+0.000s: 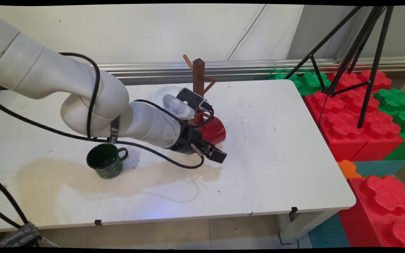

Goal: Pick up the red mug from the rack, then place the picked object on the table

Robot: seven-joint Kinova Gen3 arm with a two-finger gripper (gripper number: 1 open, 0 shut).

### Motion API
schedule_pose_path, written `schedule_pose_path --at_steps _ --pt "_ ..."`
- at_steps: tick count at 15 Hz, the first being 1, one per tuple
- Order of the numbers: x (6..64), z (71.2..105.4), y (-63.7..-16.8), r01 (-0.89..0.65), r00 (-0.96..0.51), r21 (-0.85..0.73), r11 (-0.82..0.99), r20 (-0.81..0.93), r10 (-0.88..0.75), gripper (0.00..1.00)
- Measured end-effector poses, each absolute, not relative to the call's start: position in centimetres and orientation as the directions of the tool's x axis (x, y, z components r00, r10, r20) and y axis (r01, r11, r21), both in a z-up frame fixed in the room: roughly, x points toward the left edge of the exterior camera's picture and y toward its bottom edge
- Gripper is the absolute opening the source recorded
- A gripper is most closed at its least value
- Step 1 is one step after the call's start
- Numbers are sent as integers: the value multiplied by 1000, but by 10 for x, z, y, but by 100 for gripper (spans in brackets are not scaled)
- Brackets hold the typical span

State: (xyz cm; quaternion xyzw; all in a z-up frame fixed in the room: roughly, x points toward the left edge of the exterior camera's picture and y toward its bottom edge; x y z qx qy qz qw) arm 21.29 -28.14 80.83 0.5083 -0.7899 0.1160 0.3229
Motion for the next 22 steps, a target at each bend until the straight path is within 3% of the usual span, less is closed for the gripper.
schedule_pose_path --at_steps 8,9,22 --pt "206 799 -280 -891 -245 147 430 642 -726 100" --pt "206 798 -280 -892 -244 144 428 644 -725 0" --pt "212 804 -264 -897 -256 98 431 681 -686 0"
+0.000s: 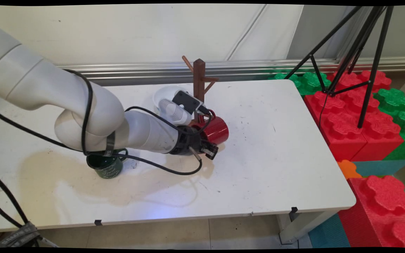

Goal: Place the picked object on the table

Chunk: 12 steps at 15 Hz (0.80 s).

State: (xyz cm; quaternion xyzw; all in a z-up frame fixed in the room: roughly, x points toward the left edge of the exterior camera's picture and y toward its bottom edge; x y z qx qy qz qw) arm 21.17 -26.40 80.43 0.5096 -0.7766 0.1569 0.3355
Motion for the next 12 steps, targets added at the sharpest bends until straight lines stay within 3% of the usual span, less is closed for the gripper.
schedule_pose_path --at_steps 12 --pt "209 822 -242 -861 -302 72 503 723 -622 0"
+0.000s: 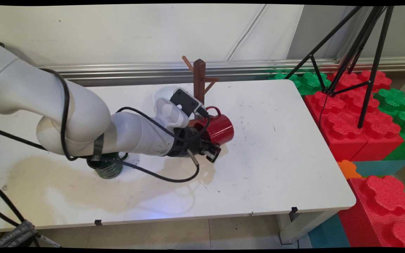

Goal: Place the picked object on the table

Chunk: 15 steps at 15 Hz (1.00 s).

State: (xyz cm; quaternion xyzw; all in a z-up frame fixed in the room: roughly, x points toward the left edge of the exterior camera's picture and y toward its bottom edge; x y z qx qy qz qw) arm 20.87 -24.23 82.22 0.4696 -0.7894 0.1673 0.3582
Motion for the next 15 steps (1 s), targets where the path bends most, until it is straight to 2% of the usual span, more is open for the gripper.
schedule_pose_path --at_steps 6,15 --pt "203 829 -229 -820 -349 65 569 730 -587 0" --pt "203 848 -202 -711 -501 34 703 678 -539 0"
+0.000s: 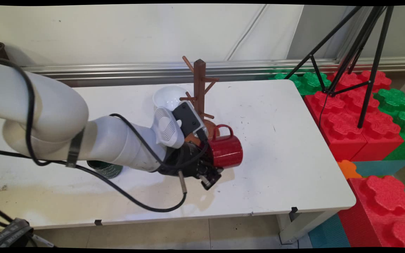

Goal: Place the picked object on the table

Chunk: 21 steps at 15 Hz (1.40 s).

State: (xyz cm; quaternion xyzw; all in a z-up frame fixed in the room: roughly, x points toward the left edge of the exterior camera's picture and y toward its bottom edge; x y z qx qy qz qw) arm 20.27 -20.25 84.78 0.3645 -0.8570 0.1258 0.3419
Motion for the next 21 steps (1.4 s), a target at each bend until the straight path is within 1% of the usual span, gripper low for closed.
schedule_pose_path --at_steps 4,8,16,21 --pt "214 852 -198 -687 -559 -3 727 642 -525 0" --pt "235 858 -198 -690 -601 -31 723 582 -548 0" --pt "270 897 -203 -661 -685 -86 746 475 -552 0" --pt "291 915 -214 -627 -750 -134 767 370 -548 0"
